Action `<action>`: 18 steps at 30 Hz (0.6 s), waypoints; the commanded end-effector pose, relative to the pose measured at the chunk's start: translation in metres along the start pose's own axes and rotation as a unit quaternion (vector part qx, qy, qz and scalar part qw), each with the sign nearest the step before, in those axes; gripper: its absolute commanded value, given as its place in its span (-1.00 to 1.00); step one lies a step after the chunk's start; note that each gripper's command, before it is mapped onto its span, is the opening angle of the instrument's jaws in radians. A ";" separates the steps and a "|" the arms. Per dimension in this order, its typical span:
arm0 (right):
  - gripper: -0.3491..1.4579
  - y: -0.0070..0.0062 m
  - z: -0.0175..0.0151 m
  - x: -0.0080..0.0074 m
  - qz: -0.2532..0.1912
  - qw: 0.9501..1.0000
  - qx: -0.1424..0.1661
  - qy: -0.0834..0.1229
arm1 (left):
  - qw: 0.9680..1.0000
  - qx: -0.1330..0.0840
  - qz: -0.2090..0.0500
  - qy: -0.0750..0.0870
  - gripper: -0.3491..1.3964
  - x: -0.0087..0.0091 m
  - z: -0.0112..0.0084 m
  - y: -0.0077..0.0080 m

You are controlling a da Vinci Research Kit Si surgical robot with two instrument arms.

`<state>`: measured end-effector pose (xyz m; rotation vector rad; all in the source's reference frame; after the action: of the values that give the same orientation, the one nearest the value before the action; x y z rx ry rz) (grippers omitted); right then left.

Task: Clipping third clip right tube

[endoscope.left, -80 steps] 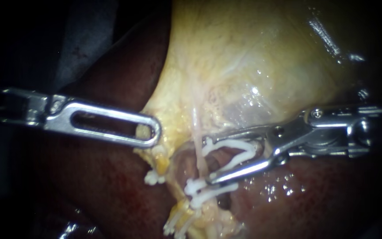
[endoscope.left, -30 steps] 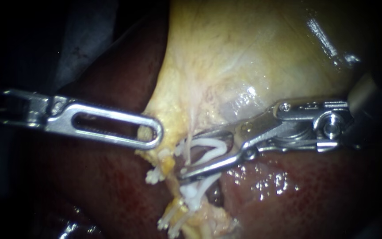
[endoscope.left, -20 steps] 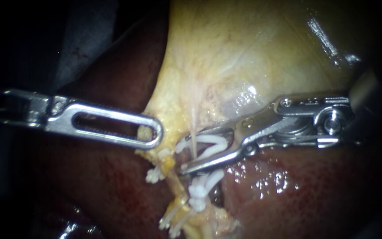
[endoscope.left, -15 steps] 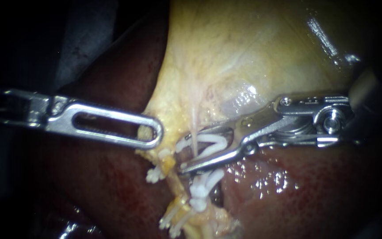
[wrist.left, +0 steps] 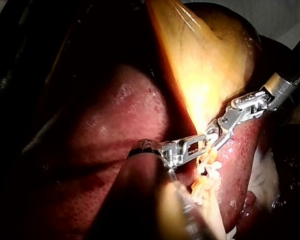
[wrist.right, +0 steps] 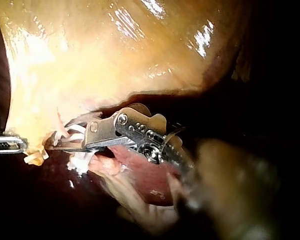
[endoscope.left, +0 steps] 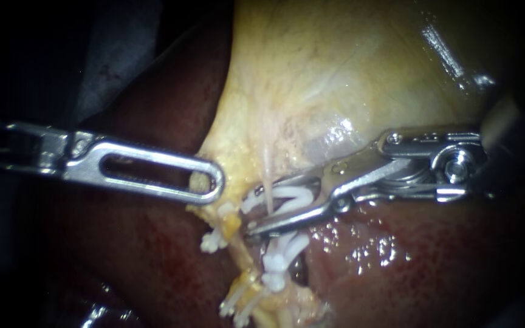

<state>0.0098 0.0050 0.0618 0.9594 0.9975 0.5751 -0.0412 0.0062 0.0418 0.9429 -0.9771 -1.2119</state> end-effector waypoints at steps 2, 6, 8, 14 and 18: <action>-0.92 0.0001 -0.0004 0.0002 0.003 1.000 0.001 0.000 | 1.000 0.000 0.000 0.000 -1.00 0.0000 0.0000 0.0000; -1.00 0.0003 -0.0009 0.0009 0.008 1.000 0.001 0.001 | 1.000 0.000 0.000 0.000 -1.00 0.0000 0.0000 0.0000; -1.00 0.0004 -0.0012 0.0012 0.009 1.000 -0.002 0.004 | 1.000 0.000 0.000 0.000 -1.00 0.0000 0.0000 0.0000; -1.00 0.0004 -0.0012 0.0010 0.009 1.000 -0.002 0.003 | 1.000 0.000 0.000 0.000 -1.00 0.0000 0.0000 0.0000; -1.00 0.0004 -0.0012 0.0009 0.008 1.000 -0.002 0.003 | 1.000 0.000 0.000 0.000 -1.00 0.0000 0.0000 0.0000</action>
<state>0.0091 0.0064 0.0615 0.9638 0.9942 0.5950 -0.0411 0.0062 0.0418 0.9446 -0.9777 -1.2101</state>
